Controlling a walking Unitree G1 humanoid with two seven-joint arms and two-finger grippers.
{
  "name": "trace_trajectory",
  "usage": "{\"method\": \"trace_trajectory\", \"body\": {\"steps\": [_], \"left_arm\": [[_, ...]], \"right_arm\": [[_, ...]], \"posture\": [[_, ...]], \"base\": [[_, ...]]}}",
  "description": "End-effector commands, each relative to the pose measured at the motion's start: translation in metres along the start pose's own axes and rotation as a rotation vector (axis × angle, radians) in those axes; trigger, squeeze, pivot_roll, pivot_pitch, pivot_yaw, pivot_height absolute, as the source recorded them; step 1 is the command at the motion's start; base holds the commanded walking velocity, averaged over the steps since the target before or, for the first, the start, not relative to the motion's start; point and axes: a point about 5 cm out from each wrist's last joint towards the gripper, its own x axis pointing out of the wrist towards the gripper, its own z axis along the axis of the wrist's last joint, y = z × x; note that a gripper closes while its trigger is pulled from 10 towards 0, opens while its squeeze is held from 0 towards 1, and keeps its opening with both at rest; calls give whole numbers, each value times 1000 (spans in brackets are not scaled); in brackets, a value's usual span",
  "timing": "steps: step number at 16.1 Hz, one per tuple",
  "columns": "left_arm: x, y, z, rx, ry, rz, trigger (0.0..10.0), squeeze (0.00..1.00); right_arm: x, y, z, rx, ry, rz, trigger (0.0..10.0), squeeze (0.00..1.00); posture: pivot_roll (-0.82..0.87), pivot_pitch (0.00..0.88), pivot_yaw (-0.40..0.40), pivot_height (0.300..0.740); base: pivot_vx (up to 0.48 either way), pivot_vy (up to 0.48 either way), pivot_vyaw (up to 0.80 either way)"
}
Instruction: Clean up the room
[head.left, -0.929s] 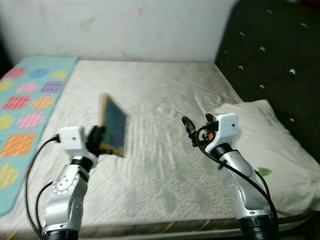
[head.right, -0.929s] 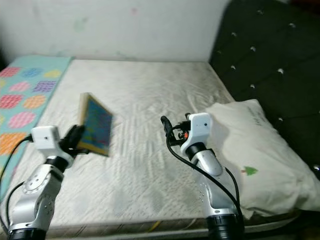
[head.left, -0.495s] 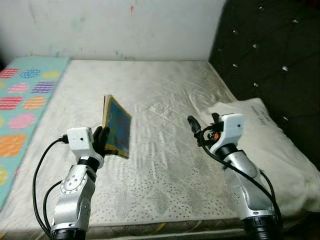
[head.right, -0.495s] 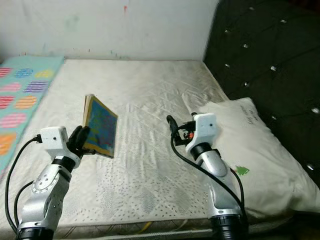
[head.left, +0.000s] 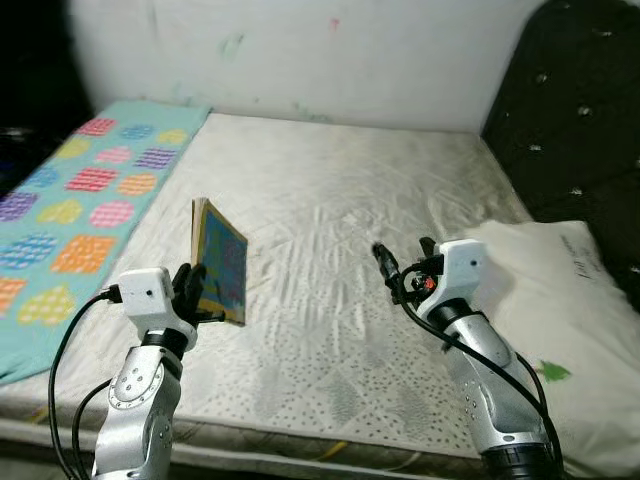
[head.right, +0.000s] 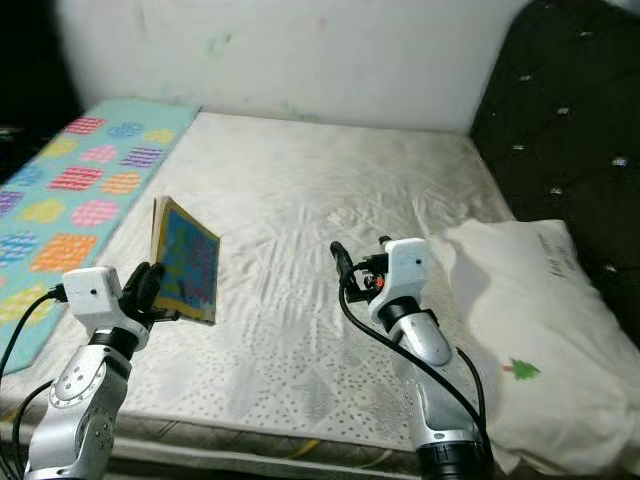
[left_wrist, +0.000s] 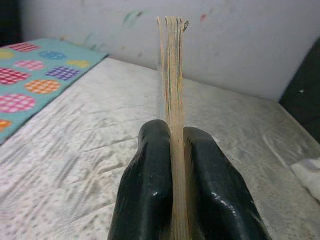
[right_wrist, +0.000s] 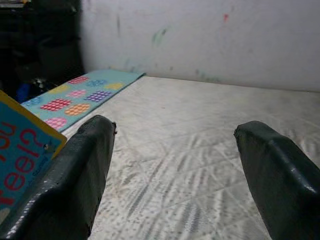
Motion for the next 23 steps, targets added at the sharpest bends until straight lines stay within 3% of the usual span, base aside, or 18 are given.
{"method": "trace_trajectory", "body": {"steps": [1, 23], "left_arm": [[3, -5, 12, 6, -48, -32, 10000, 0], [6, -9, 12, -41, -46, -65, 10000, 0]], "right_arm": [[3, -1, 9, -18, -29, -4, 10000, 0], [7, -3, 12, -32, -37, 2, 10000, 0]], "posture": [[-61, 0, -35, 740], [-67, 0, -36, 740]], "base": [[0, 0, 0], [0, -233, 0]]}}
